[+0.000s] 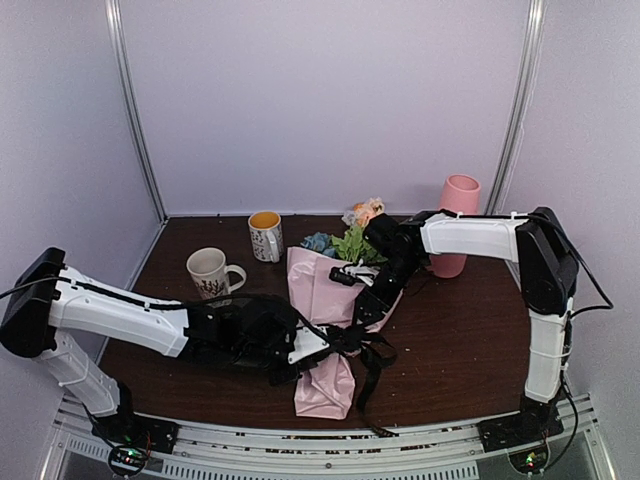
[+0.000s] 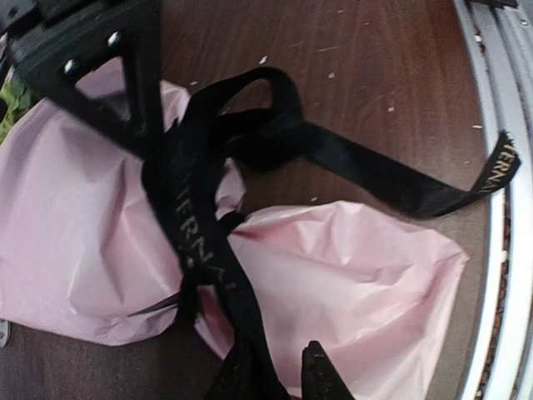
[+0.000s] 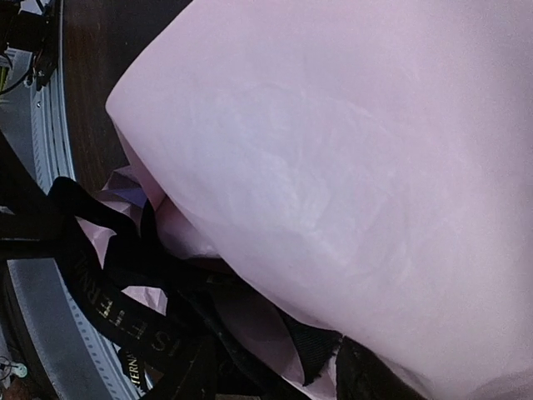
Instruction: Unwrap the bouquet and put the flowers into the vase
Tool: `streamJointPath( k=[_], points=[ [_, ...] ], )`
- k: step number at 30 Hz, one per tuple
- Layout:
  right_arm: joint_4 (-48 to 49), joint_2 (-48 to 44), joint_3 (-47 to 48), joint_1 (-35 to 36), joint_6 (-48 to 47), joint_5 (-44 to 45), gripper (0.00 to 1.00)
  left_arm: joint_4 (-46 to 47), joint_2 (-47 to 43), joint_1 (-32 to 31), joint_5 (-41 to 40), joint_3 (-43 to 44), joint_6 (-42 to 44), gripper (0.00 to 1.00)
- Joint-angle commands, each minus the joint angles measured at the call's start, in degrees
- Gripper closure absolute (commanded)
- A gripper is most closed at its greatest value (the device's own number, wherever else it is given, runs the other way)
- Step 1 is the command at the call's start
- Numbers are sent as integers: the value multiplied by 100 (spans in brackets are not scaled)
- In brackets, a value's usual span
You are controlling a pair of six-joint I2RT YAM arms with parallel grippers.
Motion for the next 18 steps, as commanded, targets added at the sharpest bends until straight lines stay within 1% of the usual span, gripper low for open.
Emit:
streamJointPath(
  k=[1, 5, 8, 9, 11, 14, 16, 18],
  points=[
    [55, -89, 57, 161, 8, 382, 51, -166, -19, -217, 352, 286, 102, 80],
    [109, -50, 100, 174, 138, 582, 51, -252, -522, -220, 405, 33, 71, 80],
    [188, 14, 101, 173, 262, 789, 49, -291, -858, -218, 455, -134, 16, 77],
    [173, 41, 125, 173, 267, 773, 48, -328, -904, -220, 255, -153, -70, 75],
    [128, 91, 197, 173, 247, 576, 45, -217, -1022, -164, -230, -248, -374, 69],
    [30, 144, 331, 177, 188, 94, 45, 62, -1180, 185, -361, -414, -1077, 54],
    [-65, 97, 403, 162, 135, -227, 46, 91, -1103, 407, -363, -353, -1629, 52],
    [-206, -53, 408, 105, 24, -434, 48, -173, -863, 484, -236, 56, -2045, 52]
  ],
)
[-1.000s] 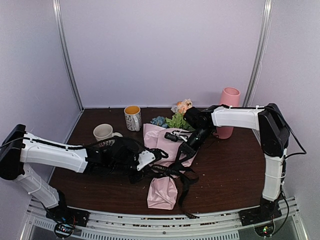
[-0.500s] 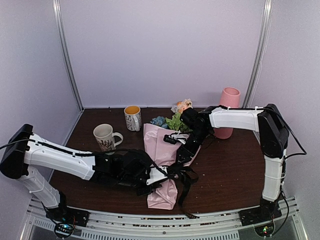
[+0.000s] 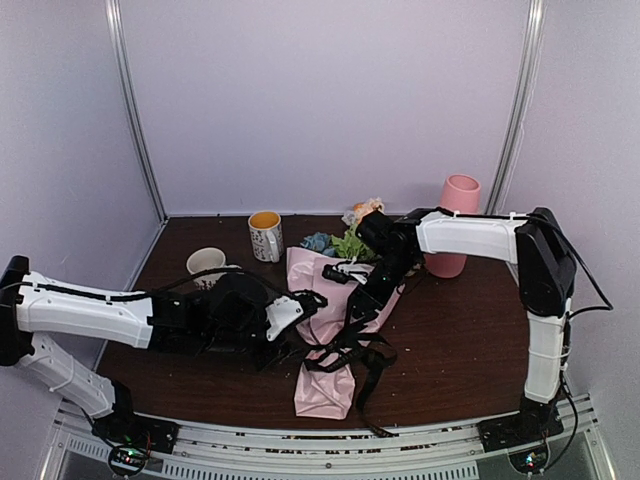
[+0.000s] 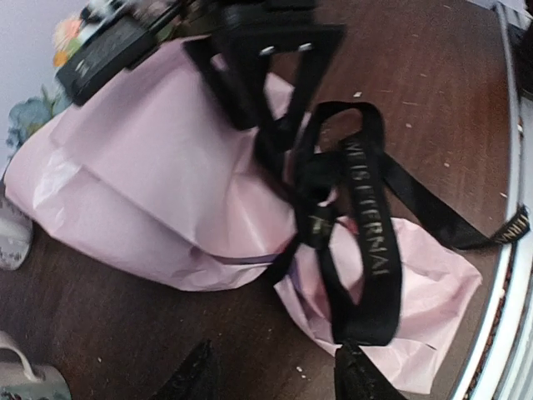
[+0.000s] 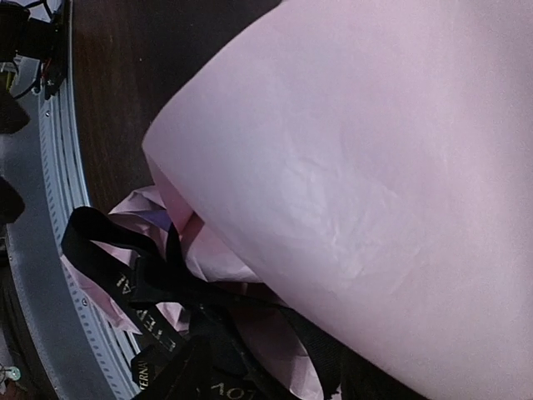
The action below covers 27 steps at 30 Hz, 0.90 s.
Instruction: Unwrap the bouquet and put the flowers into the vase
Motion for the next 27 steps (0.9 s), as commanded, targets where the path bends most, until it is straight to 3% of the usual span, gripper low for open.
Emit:
streamJointPath(
  k=[1, 5, 8, 15, 20, 27],
  points=[
    [-217, -219, 125, -101, -156, -640, 49, -188, 393, 240, 14, 517, -1246, 53],
    [-276, -847, -195, -478, -254, -899, 51, -904, 1023, 240, 692, 1579, -1482, 62],
    [25, -1704, -784, -842, -343, -506, 54, -1634, 1512, 236, 920, 2368, -1540, 68],
    [499, -2413, -1499, -1274, -412, -600, 55, -3171, 2729, 236, 807, 3918, -1729, 67],
    [1068, -2842, -1954, -1737, -506, -565, 54, -3525, 3050, 241, 522, 4213, -1877, 70],
    [1150, -3214, -2073, -1839, -716, -372, 52, -3772, 3577, 244, 512, 4677, -1960, 74]
  ],
)
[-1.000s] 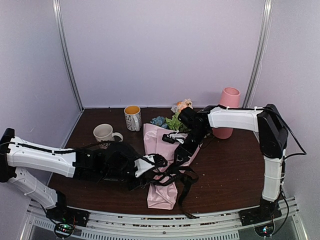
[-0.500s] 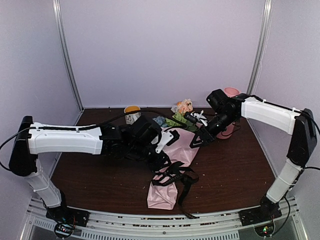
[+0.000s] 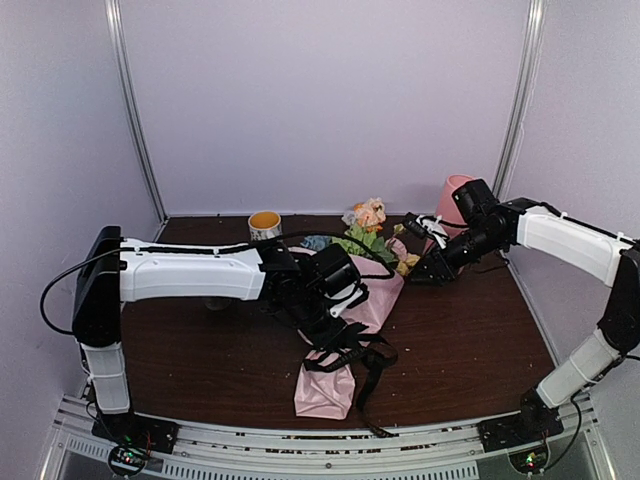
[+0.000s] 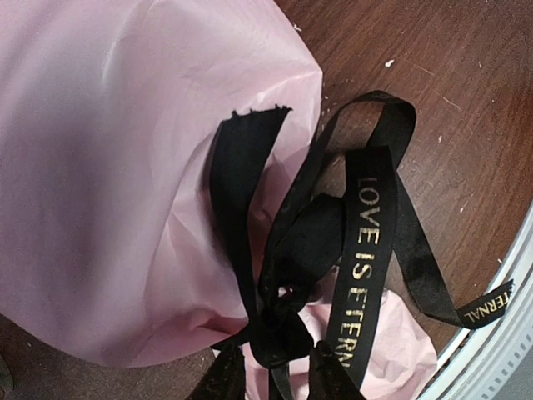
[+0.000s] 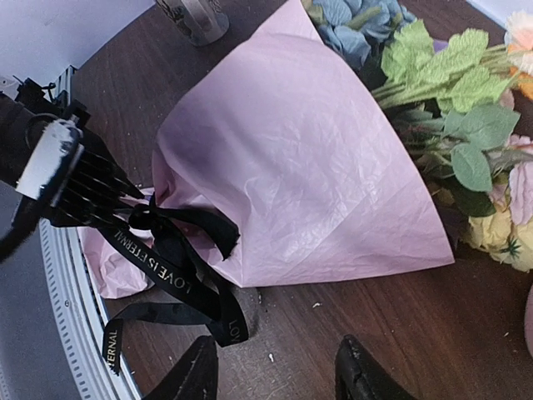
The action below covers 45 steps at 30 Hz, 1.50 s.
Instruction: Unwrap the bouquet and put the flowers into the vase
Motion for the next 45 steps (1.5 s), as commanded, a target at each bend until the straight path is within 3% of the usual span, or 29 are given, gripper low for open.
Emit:
streamJointPath(
  k=[1, 13, 16, 19, 22, 27, 30, 34, 45],
  points=[
    [241, -278, -33, 1, -212, 43, 52, -188, 272, 5, -134, 388, -140, 74],
    [240, -245, -118, 0, -298, -122, 52, -188, 686, 225, -155, 718, -118, 85],
    [232, -215, -118, -1, -313, -129, 52, -184, 732, 225, -55, 795, -73, 100],
    [223, -195, -117, -5, -327, -140, 52, -184, 755, 226, -58, 835, -73, 99],
    [214, -193, -112, -9, -332, -156, 52, -188, 775, 234, -3, 847, -66, 90],
    [205, -167, -109, -9, -348, -163, 53, -379, 934, 253, 190, 959, -117, 86],
    [196, -166, -109, -9, -359, -167, 53, -522, 1046, 265, 340, 1084, -102, 87],
    [192, -172, -111, -9, -368, -174, 53, -578, 1060, 269, 383, 1136, -78, 100],
    [187, -167, -144, -9, -392, -291, 53, -545, 109, 270, -351, 964, -244, 100]
  ],
)
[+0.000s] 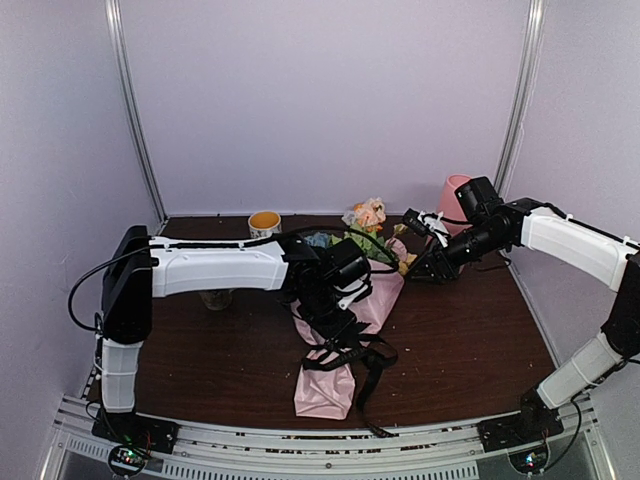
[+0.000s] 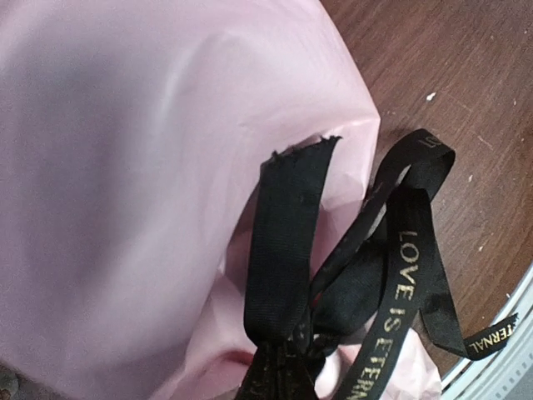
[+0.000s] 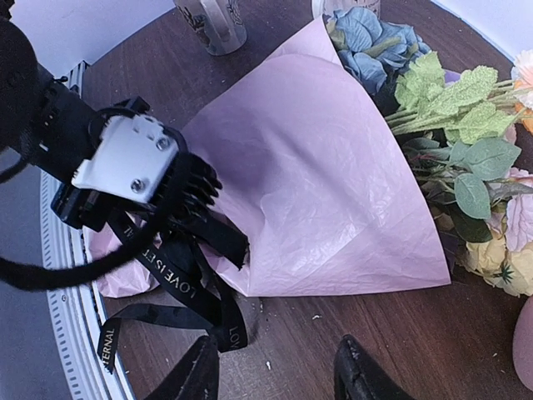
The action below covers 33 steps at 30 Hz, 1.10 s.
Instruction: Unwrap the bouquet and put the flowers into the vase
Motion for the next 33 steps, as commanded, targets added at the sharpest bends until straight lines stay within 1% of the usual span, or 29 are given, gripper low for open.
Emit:
streamJointPath(
  k=[1, 14, 27, 33],
  points=[
    [17, 64, -92, -14, -93, -163, 53, 39, -885, 43, -503, -142, -137, 100],
    [95, 118, -212, 3, -71, -433, 53, 597, -2154, 38, -1268, -1088, -338, 100],
    [78, 281, -201, 4, -80, -483, 54, 576, -3776, 28, -2211, -1173, -321, 100],
    [83, 317, -207, 13, -75, -482, 54, 578, -4411, 29, -2385, -1090, -277, 100]
  ],
)
